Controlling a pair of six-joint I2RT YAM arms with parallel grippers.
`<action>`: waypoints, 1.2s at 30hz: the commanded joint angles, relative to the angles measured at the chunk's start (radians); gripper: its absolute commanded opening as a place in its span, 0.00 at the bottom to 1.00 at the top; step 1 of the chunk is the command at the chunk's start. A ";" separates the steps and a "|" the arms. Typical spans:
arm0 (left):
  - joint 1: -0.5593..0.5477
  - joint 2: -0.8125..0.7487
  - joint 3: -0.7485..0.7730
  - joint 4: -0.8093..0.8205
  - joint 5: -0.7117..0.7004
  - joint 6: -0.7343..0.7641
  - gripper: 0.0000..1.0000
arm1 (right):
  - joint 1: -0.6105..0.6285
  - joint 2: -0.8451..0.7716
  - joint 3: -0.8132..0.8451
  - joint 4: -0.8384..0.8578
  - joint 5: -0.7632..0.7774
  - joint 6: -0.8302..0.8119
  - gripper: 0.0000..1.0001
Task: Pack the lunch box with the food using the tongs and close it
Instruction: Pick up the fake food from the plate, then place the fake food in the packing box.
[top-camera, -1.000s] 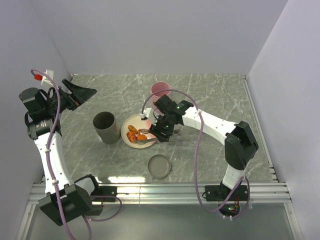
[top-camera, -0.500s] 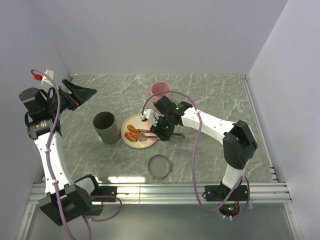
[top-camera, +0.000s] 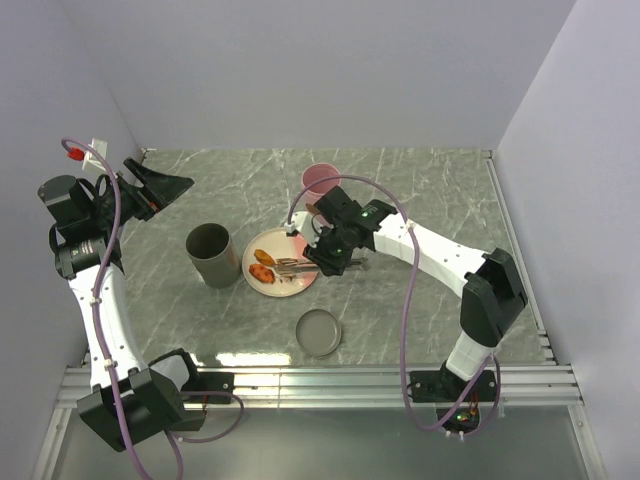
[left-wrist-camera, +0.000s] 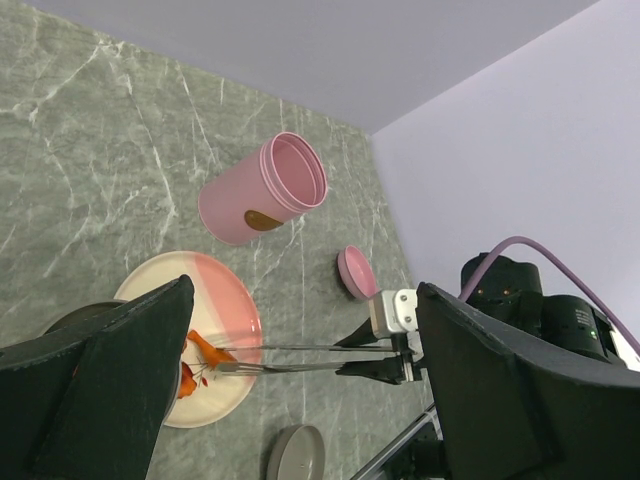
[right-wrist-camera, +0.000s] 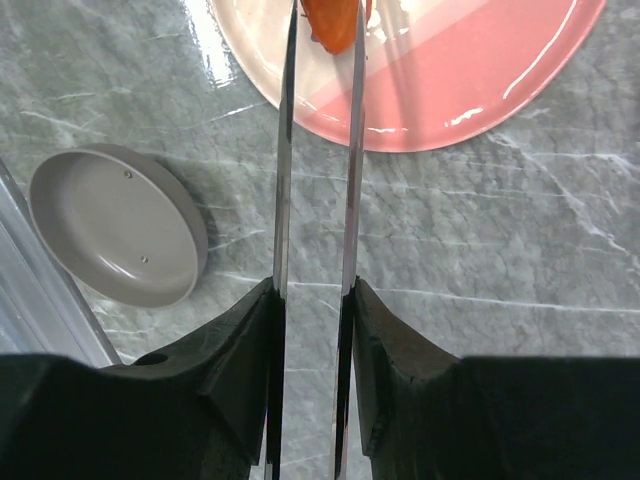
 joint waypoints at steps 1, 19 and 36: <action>0.006 -0.010 0.030 0.043 0.015 -0.005 0.99 | -0.013 -0.057 0.050 -0.006 -0.007 0.007 0.27; 0.006 -0.005 0.036 0.041 0.014 -0.005 0.99 | -0.021 -0.097 0.148 -0.061 -0.038 0.039 0.21; 0.003 0.006 0.032 0.069 0.012 -0.023 0.99 | 0.008 -0.038 0.505 -0.130 -0.176 0.142 0.22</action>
